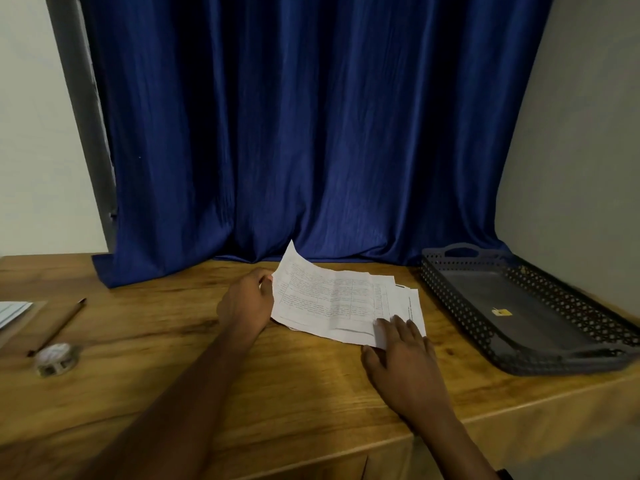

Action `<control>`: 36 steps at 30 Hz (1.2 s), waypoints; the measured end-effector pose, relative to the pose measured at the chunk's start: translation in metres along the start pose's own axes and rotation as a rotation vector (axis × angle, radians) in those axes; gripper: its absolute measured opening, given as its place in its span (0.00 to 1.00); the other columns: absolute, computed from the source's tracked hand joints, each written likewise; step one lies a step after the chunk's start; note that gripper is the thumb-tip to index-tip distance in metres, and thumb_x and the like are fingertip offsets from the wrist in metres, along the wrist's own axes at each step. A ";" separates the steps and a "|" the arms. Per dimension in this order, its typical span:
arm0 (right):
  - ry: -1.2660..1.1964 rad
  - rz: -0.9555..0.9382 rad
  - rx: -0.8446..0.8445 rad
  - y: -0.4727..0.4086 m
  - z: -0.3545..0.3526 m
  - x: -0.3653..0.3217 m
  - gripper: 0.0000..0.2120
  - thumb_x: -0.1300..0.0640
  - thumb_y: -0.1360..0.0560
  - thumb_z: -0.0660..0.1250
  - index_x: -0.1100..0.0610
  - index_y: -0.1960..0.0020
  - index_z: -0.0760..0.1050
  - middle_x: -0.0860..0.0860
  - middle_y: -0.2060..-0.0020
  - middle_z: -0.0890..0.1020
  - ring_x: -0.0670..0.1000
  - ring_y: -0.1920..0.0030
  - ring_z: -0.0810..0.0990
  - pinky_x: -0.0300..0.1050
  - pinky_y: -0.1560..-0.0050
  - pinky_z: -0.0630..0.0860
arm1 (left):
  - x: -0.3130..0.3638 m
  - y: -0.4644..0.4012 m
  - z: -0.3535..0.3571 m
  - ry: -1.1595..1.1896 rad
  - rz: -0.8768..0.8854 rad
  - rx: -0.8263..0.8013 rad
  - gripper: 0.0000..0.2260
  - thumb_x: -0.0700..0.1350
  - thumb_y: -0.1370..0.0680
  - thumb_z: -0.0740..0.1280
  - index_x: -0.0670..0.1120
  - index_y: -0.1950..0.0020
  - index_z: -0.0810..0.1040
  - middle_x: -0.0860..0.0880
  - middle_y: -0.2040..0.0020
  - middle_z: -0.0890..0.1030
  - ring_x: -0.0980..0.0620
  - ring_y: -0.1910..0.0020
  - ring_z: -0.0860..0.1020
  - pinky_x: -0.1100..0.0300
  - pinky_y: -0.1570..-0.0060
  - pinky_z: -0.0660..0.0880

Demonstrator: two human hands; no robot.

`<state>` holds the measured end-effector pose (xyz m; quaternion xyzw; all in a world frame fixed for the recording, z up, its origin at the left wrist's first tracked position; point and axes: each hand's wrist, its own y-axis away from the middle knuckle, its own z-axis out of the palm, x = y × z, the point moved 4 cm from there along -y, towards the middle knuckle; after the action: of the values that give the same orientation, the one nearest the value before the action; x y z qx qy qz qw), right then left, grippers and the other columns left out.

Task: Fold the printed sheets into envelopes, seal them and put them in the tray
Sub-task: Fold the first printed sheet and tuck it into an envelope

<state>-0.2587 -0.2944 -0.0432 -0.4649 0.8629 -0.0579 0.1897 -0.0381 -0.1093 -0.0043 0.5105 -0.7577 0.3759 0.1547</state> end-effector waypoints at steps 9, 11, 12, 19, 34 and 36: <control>-0.008 -0.049 -0.020 -0.001 0.002 -0.001 0.40 0.28 0.25 0.51 0.47 0.19 0.48 0.54 0.18 0.46 0.57 0.19 0.41 0.61 0.22 0.45 | -0.011 -0.006 -0.017 0.266 -0.076 0.009 0.05 0.51 0.21 0.68 0.55 0.55 0.81 0.55 0.56 0.84 0.53 0.55 0.82 0.52 0.53 0.79; -0.020 -0.049 -0.004 0.000 0.001 -0.001 0.44 0.23 0.27 0.48 0.46 0.19 0.47 0.52 0.18 0.45 0.56 0.19 0.40 0.60 0.22 0.43 | -0.018 -0.007 -0.022 0.372 -0.122 -0.055 0.02 0.49 0.21 0.70 0.53 0.54 0.80 0.53 0.57 0.85 0.52 0.56 0.83 0.48 0.52 0.81; -0.036 -0.054 0.009 0.002 0.001 -0.005 0.45 0.22 0.28 0.47 0.46 0.19 0.48 0.52 0.18 0.45 0.55 0.19 0.40 0.60 0.22 0.43 | -0.025 -0.005 -0.028 0.407 -0.144 -0.093 0.01 0.47 0.22 0.71 0.51 0.51 0.80 0.51 0.56 0.85 0.51 0.57 0.83 0.48 0.53 0.82; -0.171 -0.149 0.114 0.015 -0.016 -0.016 0.36 0.27 0.23 0.50 0.45 0.21 0.59 0.49 0.18 0.52 0.51 0.19 0.47 0.58 0.21 0.46 | -0.066 0.050 -0.107 0.309 -0.096 -0.228 0.16 0.46 0.24 0.75 0.57 0.41 0.74 0.53 0.63 0.86 0.58 0.63 0.84 0.56 0.62 0.79; -0.036 -0.453 -0.263 0.055 0.038 -0.172 0.34 0.31 0.20 0.44 0.46 0.19 0.50 0.53 0.18 0.48 0.57 0.19 0.44 0.62 0.21 0.44 | -0.088 0.128 -0.164 -0.300 -0.036 -0.188 0.28 0.67 0.25 0.67 0.60 0.27 0.67 0.54 0.28 0.70 0.53 0.34 0.73 0.58 0.43 0.74; -0.028 -0.469 -0.303 0.057 0.044 -0.170 0.35 0.29 0.21 0.42 0.45 0.19 0.48 0.53 0.18 0.46 0.57 0.19 0.42 0.62 0.22 0.41 | -0.076 0.133 -0.155 -0.221 0.099 -0.199 0.25 0.65 0.23 0.64 0.60 0.27 0.67 0.56 0.26 0.68 0.56 0.30 0.69 0.59 0.38 0.69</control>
<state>-0.2025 -0.1192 -0.0527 -0.6758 0.7278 0.0357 0.1111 -0.1468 0.0797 -0.0025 0.4928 -0.8281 0.2474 0.1013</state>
